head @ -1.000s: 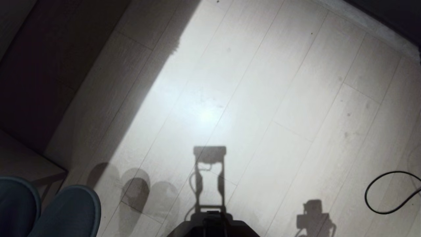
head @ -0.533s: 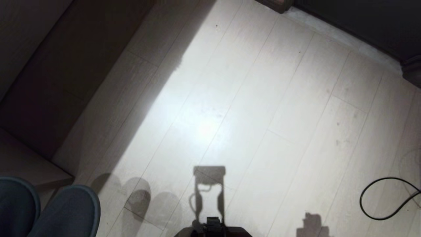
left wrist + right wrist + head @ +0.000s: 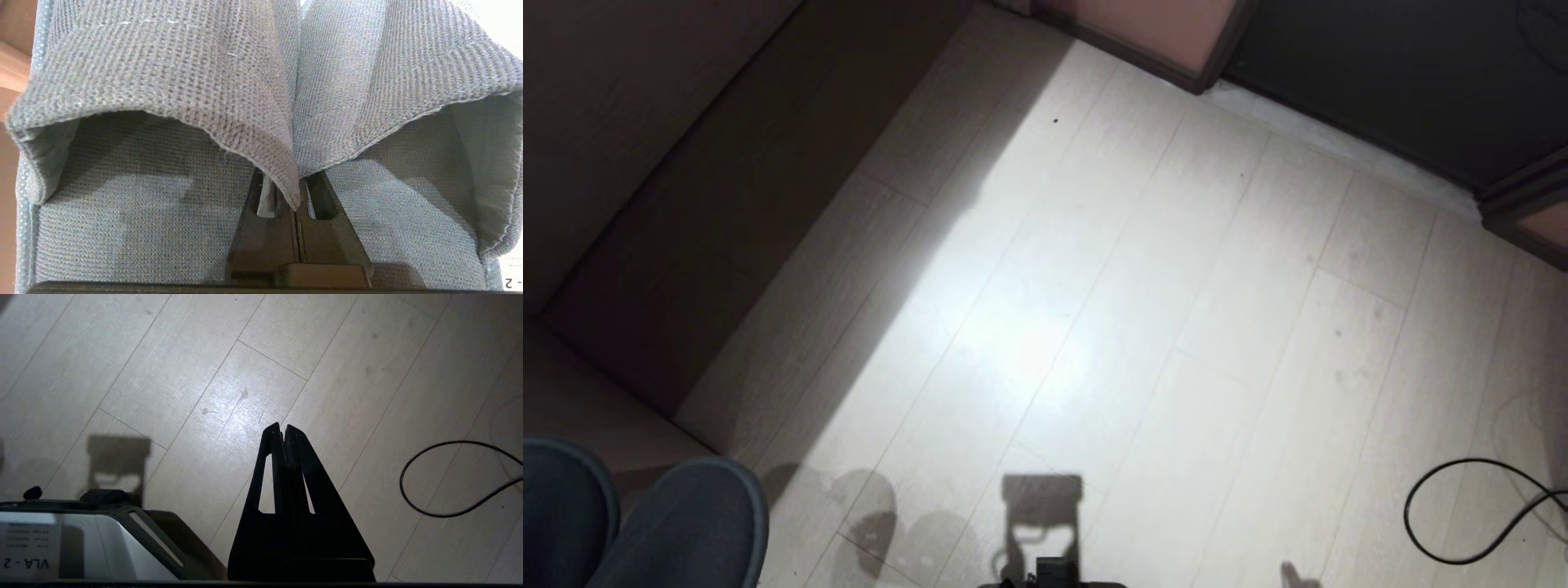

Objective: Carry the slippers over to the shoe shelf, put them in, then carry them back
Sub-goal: Place the slippers into the shoe cabinet

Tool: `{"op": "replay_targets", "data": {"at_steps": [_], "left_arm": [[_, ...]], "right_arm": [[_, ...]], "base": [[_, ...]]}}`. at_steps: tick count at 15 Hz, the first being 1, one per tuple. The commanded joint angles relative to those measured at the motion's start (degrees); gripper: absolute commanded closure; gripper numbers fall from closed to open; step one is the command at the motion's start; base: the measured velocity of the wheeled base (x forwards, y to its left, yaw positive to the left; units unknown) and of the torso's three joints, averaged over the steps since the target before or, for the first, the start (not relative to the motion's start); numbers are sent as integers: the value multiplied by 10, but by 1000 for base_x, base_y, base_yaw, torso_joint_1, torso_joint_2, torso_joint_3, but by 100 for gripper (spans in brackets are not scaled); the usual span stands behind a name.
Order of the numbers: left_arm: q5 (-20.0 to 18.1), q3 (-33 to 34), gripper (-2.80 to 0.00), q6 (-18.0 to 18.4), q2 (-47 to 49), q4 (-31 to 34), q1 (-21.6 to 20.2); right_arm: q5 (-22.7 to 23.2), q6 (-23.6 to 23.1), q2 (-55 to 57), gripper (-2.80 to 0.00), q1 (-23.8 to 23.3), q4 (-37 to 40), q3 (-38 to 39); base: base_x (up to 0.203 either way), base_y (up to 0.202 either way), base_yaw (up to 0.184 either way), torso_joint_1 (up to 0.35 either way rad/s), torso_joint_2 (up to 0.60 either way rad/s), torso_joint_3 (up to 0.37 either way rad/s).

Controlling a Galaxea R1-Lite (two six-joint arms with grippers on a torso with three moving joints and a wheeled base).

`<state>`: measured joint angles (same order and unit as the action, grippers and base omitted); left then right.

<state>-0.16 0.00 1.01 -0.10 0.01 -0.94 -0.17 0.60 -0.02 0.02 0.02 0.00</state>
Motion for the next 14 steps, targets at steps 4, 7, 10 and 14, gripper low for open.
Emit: {"op": "replay_targets", "data": {"at_steps": [4, 7, 10, 14], "left_arm": [[1, 0, 0, 1, 1, -2, 0], [-1, 0, 0, 7, 1, -2, 0], [-1, 0, 0, 3, 1, -2, 0], [-1, 0, 0, 3, 1, -2, 1]], "right_arm": [[0, 0, 1, 0, 1, 0, 0], [0, 0, 1, 0, 1, 0, 0], [0, 0, 0, 0, 1, 0, 0], [0, 0, 1, 0, 1, 0, 0]], "base": [[0, 0, 0, 1, 1, 204], [0, 0, 0, 2, 2, 201], [0, 0, 0, 5, 2, 200], [0, 0, 0, 2, 3, 201]]}}
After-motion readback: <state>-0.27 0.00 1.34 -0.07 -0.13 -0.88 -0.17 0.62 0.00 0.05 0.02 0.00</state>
